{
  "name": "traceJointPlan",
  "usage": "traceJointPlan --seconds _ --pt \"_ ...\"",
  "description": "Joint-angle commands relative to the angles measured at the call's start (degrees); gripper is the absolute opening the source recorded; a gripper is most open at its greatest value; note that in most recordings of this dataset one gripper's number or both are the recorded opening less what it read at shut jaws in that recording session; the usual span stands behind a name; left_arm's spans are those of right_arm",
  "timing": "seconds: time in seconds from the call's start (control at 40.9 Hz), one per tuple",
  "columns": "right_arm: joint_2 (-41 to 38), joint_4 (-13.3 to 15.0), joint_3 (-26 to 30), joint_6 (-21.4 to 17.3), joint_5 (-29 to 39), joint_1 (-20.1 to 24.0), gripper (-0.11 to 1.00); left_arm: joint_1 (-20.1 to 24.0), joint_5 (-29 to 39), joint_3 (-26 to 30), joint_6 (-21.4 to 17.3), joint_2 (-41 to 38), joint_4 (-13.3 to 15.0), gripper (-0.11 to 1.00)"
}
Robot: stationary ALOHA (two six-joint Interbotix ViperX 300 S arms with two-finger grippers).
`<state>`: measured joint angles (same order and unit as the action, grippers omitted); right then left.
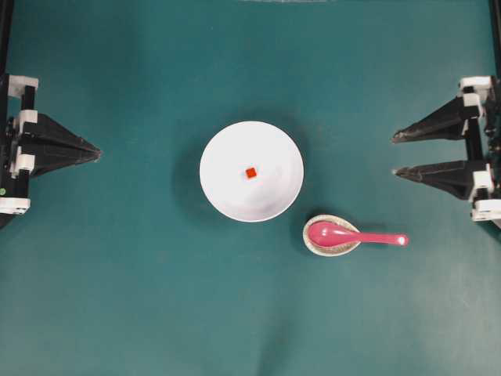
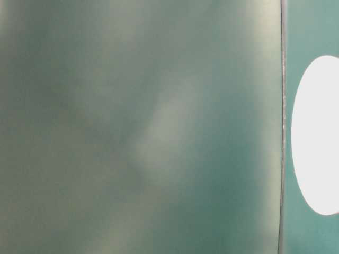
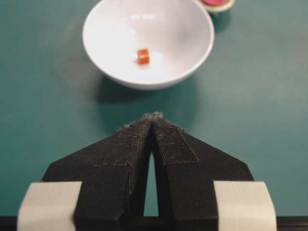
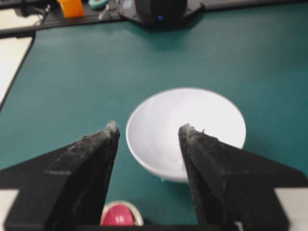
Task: Grip the spoon and scoop the red block from the bowl with right arm.
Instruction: 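Lower the open right gripper around the pink spoon handle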
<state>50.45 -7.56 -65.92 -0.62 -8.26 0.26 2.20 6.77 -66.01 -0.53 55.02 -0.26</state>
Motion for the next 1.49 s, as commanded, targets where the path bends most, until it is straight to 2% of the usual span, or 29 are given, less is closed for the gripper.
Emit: traceJointPlan --seconds 0.0,0.147,0.391,0.709,0.831,1.148,1.466 --pt "-1.05 -0.7 -0.44 -0.09 -3.52 0.97 0.58 0.18 0.09 1.23 0.0 -0.44 -0.09 0.0" --pt "-3.16 -4.22 -4.39 -0.09 -12.39 2.99 0.58 0.18 0.35 1.14 0.0 -0.44 -0.18 0.0" --pt "-8.7 -7.82 -8.88 -0.09 -23.38 8.09 0.58 0.18 0.62 0.97 0.0 -0.53 -0.09 0.0" --pt "-20.21 -17.14 -14.24 -0.09 -39.29 16.96 0.58 0.18 1.05 0.88 -0.26 -0.53 -0.18 0.0" --pt "-24.79 -19.86 -14.94 -0.09 -43.68 20.39 0.58 0.18 1.14 0.62 -0.26 -0.53 -0.09 0.0" --pt "-34.8 -24.87 -15.03 -0.09 -51.24 26.81 0.58 0.18 1.14 0.44 -0.44 -0.53 -0.18 0.0" --pt "-40.17 -26.19 -15.12 -0.62 -52.82 29.44 0.58 0.18 1.14 0.35 -0.44 -0.53 -0.35 0.0"
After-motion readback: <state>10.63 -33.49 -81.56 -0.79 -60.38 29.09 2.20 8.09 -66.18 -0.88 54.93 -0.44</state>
